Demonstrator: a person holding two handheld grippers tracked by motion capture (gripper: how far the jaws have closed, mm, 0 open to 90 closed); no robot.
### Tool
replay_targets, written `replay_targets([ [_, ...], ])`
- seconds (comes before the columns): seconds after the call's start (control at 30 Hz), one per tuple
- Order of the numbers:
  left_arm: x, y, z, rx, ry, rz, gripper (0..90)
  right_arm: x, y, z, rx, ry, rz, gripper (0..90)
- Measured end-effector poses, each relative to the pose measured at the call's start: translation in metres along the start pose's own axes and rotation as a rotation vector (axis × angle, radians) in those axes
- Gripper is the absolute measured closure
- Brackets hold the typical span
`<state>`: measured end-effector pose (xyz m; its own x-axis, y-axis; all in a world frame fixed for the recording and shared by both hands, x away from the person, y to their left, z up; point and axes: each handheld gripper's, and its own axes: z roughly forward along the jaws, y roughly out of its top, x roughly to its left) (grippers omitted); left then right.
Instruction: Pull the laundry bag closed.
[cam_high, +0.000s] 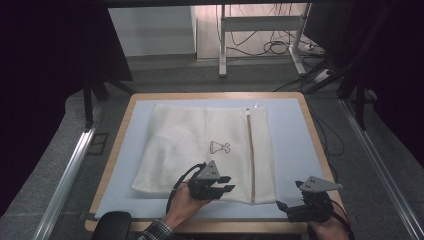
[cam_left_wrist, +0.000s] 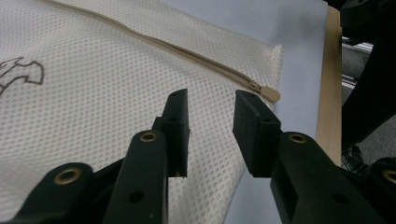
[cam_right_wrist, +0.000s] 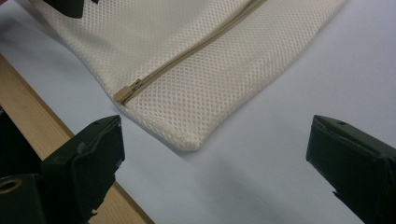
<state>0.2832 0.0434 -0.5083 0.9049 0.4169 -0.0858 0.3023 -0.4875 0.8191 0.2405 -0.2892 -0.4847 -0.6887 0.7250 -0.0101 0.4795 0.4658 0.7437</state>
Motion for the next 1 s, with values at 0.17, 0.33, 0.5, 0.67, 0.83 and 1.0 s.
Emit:
replay_targets([
  [0.17, -0.003, 0.002, 0.005, 0.001, -0.018, 0.009, 75.6, 0.0, 0.0, 0.0, 0.001, 0.001, -0.001, 4.3],
  [0.33, -0.005, 0.003, 0.015, 0.004, -0.038, 0.012, 82.4, 0.0, 0.0, 0.0, 0.003, 0.0, -0.002, 4.4],
  [0.5, -0.007, 0.001, 0.024, 0.024, -0.049, 0.017, 85.7, 0.0, 0.0, 0.0, 0.002, 0.0, -0.004, 4.4],
  [0.67, -0.011, 0.001, 0.033, 0.04, -0.054, 0.019, 85.6, 0.001, 0.001, 0.0, -0.006, 0.004, -0.012, 4.4],
  [0.83, -0.013, 0.001, 0.039, 0.062, -0.053, 0.044, 85.6, 0.001, 0.001, 0.001, -0.007, 0.008, -0.014, 4.4],
  [1.0, -0.011, -0.001, 0.045, 0.089, -0.039, 0.049, 84.3, 0.0, 0.001, 0.002, -0.004, 0.013, -0.007, 4.4],
])
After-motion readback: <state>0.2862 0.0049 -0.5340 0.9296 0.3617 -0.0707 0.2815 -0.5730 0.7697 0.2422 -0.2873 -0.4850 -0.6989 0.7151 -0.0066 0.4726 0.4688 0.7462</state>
